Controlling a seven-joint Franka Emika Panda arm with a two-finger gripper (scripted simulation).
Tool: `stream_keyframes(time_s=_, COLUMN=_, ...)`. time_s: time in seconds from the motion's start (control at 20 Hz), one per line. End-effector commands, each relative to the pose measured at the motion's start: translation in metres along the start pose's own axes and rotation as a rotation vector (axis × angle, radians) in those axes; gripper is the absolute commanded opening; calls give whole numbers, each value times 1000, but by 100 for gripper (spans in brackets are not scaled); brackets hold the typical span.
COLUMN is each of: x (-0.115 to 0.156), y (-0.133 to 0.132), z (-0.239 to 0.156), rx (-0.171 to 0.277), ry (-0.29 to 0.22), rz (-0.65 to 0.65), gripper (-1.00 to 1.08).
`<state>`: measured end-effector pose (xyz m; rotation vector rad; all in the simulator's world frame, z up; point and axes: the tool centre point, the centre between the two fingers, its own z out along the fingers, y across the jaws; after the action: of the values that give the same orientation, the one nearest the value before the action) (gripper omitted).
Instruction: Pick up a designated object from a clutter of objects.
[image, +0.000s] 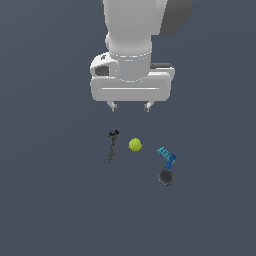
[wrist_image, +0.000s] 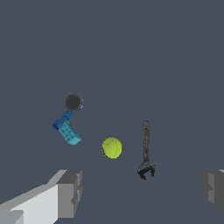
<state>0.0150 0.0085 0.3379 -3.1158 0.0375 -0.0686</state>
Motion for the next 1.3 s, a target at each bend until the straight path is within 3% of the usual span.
stream_keyframes(time_s=0.0, x=4, y=-7, z=9, rx=-4, ry=-3, rz=-11, gripper=100)
stream_keyframes(time_s=0.35, x=21, y=-40, z=55, rx=-18, ry=-13, rz=-62, gripper=100)
stream_keyframes(time_s=0.7, x=34, y=-96, z=129, rx=-29, ry=-27, rz=-144, gripper=100)
stream_keyframes(time_s=1.25, x=27, y=-166, z=220, rx=-23, ry=-43, rz=-243, gripper=100)
